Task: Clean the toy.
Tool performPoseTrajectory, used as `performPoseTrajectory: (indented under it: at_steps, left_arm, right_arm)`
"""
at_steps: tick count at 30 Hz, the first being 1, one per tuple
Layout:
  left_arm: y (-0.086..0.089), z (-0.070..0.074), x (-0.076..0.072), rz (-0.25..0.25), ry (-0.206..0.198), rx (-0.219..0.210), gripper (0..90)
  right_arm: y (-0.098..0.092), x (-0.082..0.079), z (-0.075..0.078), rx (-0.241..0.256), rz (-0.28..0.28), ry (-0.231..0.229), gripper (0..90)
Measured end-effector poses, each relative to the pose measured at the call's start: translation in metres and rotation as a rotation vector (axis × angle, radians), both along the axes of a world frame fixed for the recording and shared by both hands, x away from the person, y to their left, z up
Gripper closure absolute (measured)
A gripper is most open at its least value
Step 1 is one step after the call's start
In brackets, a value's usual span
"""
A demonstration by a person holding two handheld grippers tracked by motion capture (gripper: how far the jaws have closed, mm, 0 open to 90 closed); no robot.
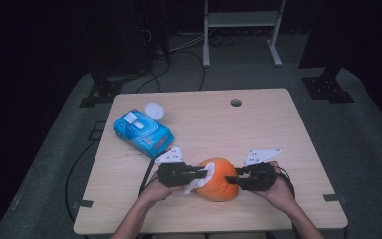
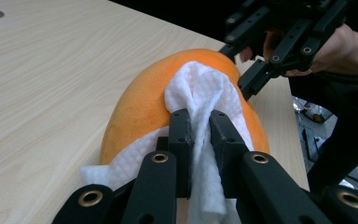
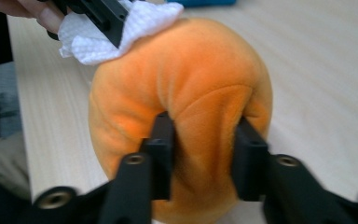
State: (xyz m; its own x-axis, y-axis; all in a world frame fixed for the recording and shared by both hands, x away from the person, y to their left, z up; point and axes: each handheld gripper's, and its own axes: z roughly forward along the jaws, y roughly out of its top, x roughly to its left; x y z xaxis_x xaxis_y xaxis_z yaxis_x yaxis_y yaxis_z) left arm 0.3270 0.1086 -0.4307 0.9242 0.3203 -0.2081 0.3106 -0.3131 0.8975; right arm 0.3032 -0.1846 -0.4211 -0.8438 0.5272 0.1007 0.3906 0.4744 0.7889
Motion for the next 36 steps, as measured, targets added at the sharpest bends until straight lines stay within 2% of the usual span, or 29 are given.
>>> performPoseTrajectory:
  at_steps: [4, 6, 8, 10, 12, 13, 14, 17, 19, 21, 23, 25, 27, 28, 31, 34, 36]
  left_arm:
    - [0.005, 0.011, 0.001, 0.019, -0.031, -0.019, 80.3]
    - [0.004, 0.016, 0.001, 0.02, -0.042, -0.052, 80.3]
    - [0.001, 0.019, -0.001, 0.026, -0.065, -0.021, 80.3]
    - [-0.003, 0.014, -0.001, 0.027, -0.063, 0.02, 80.3]
    - [-0.003, 0.004, -0.001, 0.023, -0.032, 0.014, 80.3]
    - [-0.003, 0.004, -0.001, 0.023, -0.032, 0.014, 80.4]
    - [-0.003, 0.003, -0.001, 0.021, -0.031, 0.018, 80.5]
    - [-0.002, 0.003, -0.002, 0.02, -0.03, 0.027, 80.5]
    - [-0.003, 0.002, -0.001, 0.003, -0.02, 0.024, 80.5]
    - [-0.004, 0.002, -0.002, -0.01, -0.021, 0.024, 80.4]
    - [-0.004, 0.005, -0.003, -0.014, -0.03, 0.02, 80.2]
    - [-0.005, 0.01, -0.004, -0.025, -0.046, 0.011, 80.2]
    - [-0.008, 0.015, -0.006, -0.039, -0.05, -0.022, 80.2]
    - [-0.011, 0.017, -0.007, -0.047, -0.058, -0.024, 80.3]
    - [-0.015, 0.018, -0.008, -0.051, -0.083, 0.0, 80.3]
    - [-0.009, 0.014, -0.005, -0.024, -0.086, 0.018, 81.0]
    - [-0.002, 0.013, -0.002, 0.011, -0.087, 0.028, 81.3]
  right_arm:
    - [0.001, -0.007, 0.011, 0.037, -0.042, -0.107, 74.8]
    - [0.003, -0.011, 0.017, 0.044, -0.076, -0.167, 74.8]
    - [0.007, -0.012, 0.016, 0.042, -0.074, -0.188, 73.5]
    - [0.011, -0.012, 0.009, 0.015, -0.043, -0.161, 70.4]
    - [0.013, -0.012, 0.004, 0.002, -0.018, -0.135, 62.5]
    - [0.013, -0.012, 0.004, 0.002, -0.018, -0.135, 62.5]
    - [0.008, -0.012, 0.008, 0.008, -0.01, -0.129, 49.3]
    - [-0.005, -0.008, 0.009, 0.065, -0.05, -0.114, 39.1]
    - [-0.008, -0.004, 0.006, 0.072, -0.065, -0.091, 33.0]
    - [-0.005, -0.001, 0.0, 0.061, -0.052, -0.073, 29.8]
    - [0.0, 0.001, -0.003, 0.058, -0.042, -0.047, 31.8]
    - [0.002, 0.001, -0.004, 0.063, -0.035, -0.034, 39.7]
    - [0.005, -0.002, -0.002, 0.045, -0.013, -0.053, 47.3]
    - [0.006, -0.003, -0.001, 0.035, -0.003, -0.061, 50.5]
    - [0.011, -0.01, 0.002, -0.012, 0.016, -0.107, 58.8]
    - [0.008, -0.01, 0.002, -0.013, 0.019, -0.109, 62.3]
    - [0.006, -0.009, 0.002, -0.011, 0.019, -0.111, 62.8]
